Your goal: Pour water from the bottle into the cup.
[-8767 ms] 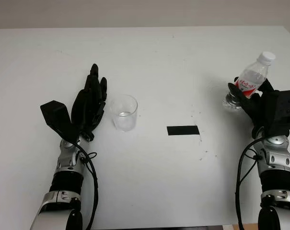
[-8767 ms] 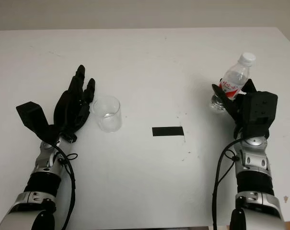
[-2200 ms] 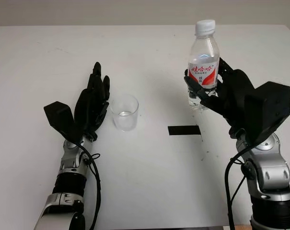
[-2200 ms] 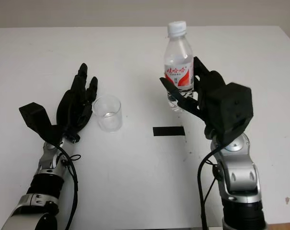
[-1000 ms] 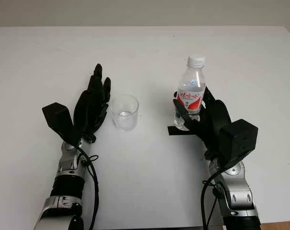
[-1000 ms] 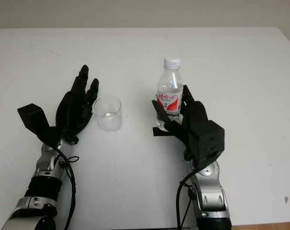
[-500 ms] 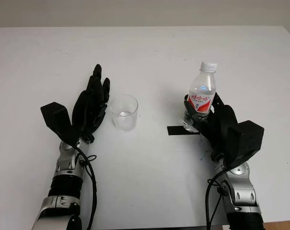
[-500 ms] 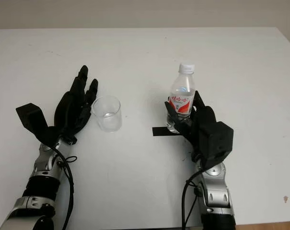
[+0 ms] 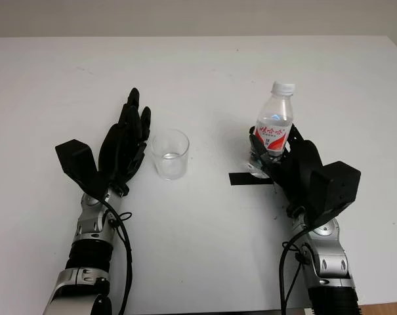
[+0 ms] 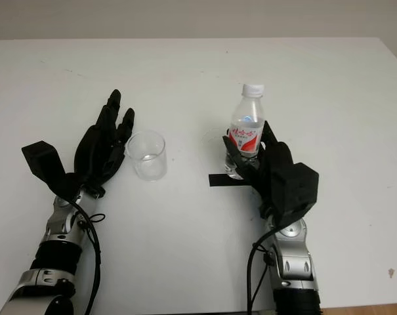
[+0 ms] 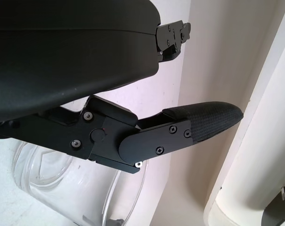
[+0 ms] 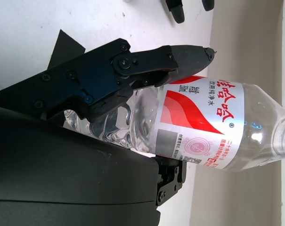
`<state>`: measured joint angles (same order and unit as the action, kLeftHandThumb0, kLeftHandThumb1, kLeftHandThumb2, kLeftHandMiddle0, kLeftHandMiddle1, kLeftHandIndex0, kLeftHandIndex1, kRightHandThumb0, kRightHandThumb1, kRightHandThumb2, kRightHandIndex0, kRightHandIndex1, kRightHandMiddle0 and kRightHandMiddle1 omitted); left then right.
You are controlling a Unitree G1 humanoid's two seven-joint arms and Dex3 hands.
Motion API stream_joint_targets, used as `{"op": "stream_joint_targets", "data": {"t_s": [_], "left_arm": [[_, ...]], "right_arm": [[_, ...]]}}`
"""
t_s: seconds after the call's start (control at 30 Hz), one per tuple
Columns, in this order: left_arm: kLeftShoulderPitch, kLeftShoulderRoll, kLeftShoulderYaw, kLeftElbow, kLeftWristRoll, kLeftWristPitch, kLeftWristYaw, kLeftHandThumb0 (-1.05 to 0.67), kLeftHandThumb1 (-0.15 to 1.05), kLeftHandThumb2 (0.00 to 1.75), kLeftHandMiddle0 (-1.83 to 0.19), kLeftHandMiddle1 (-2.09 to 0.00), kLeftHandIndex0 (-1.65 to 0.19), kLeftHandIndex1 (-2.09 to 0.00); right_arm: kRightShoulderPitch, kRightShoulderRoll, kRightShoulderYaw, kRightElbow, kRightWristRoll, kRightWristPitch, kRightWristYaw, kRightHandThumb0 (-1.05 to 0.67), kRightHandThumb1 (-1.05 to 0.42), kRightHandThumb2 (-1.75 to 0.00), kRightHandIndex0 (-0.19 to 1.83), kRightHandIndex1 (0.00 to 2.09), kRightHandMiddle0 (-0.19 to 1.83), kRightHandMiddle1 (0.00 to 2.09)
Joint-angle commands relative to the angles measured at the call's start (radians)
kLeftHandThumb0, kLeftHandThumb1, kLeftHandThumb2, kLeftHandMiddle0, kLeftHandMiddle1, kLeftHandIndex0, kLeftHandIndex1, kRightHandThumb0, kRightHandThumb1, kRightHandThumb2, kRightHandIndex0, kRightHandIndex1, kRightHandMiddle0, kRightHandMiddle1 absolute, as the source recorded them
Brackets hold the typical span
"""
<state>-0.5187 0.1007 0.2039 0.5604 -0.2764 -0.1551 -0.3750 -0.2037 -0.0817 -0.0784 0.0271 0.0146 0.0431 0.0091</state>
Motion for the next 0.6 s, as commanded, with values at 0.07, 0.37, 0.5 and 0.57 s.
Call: {"op": "stream_joint_targets", "data": {"t_s": [0.07, 0.37, 0.5, 0.57], "left_arm": [[0.032, 0.002, 0.001, 0.023, -0.001, 0.011, 0.002, -0.86, 1.05, 0.69, 0.16, -0.05, 0.19, -0.04], [0.036, 0.001, 0.001, 0.019, -0.001, 0.011, 0.005, -0.86, 1.05, 0.68, 0.15, -0.06, 0.18, -0.04], [0.035, 0.002, 0.002, 0.023, -0.001, 0.006, 0.003, -0.86, 1.05, 0.68, 0.15, -0.06, 0.18, -0.05], [0.035, 0.005, 0.002, 0.021, 0.0, 0.012, 0.004, -0.86, 1.05, 0.68, 0.15, -0.05, 0.18, -0.05]], "right_arm": [[-0.019, 0.004, 0.005, 0.011, -0.005, -0.038, -0.004, -0.47, -1.05, -0.45, 1.22, 2.09, 0.9, 2.09], [-0.014, 0.004, 0.004, 0.006, 0.009, -0.034, 0.018, -0.44, -1.05, -0.44, 1.18, 2.09, 0.9, 2.09], [-0.014, 0.006, 0.0, -0.003, 0.049, -0.007, 0.049, -0.46, -1.05, -0.4, 1.13, 2.09, 0.83, 2.09], [-0.015, -0.002, 0.007, 0.002, 0.04, -0.009, 0.055, -0.48, -1.05, -0.34, 1.07, 2.09, 0.76, 2.09]]}}
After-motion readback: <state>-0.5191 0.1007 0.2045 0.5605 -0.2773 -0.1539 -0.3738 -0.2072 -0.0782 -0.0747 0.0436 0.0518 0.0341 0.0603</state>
